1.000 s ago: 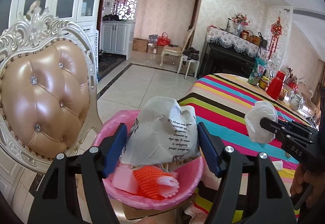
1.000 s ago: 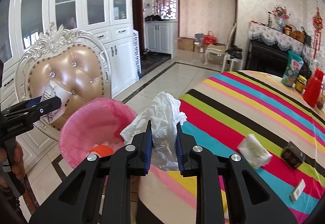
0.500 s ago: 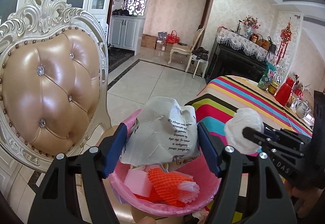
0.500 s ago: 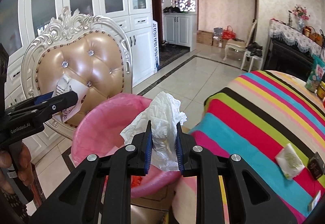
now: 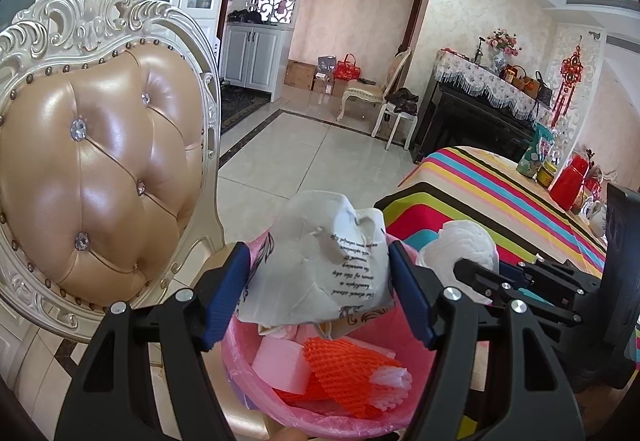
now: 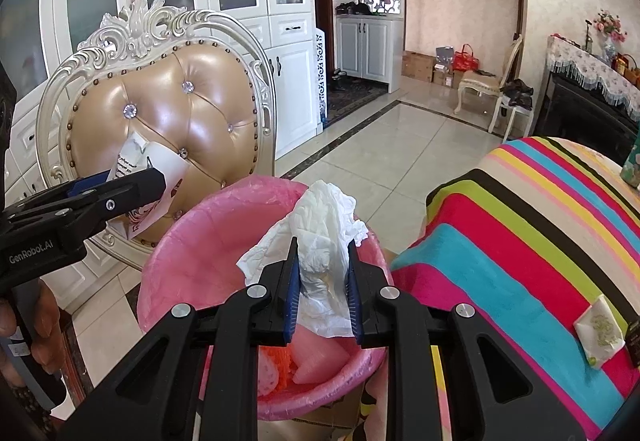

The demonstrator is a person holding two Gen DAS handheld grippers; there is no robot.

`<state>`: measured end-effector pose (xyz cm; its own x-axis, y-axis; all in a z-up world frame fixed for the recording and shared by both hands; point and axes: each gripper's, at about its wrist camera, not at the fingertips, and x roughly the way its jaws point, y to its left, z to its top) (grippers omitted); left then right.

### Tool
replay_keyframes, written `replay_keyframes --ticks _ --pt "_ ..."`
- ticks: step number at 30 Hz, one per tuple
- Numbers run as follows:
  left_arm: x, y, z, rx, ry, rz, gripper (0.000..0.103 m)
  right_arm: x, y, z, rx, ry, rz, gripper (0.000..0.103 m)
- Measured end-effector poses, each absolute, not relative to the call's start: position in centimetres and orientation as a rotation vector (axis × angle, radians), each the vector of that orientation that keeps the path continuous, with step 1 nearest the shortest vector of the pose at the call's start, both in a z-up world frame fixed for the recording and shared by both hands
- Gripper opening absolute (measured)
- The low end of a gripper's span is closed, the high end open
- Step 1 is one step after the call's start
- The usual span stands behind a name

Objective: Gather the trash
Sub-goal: 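Open the left tool to drop the bag while the right tool drops the tissue into the bin, then move both tools back from the bin to the remaining trash on the table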

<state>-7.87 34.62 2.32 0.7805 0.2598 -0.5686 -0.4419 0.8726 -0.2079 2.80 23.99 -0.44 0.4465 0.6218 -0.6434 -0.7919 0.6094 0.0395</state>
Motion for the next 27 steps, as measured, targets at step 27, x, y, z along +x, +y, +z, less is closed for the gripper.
replay_keyframes --ticks 27 --pt "-7.8 33.6 2.5 -0.348 0.567 0.381 0.075 3.7 19.7 -0.2 -0.257 0.657 0.824 0.047"
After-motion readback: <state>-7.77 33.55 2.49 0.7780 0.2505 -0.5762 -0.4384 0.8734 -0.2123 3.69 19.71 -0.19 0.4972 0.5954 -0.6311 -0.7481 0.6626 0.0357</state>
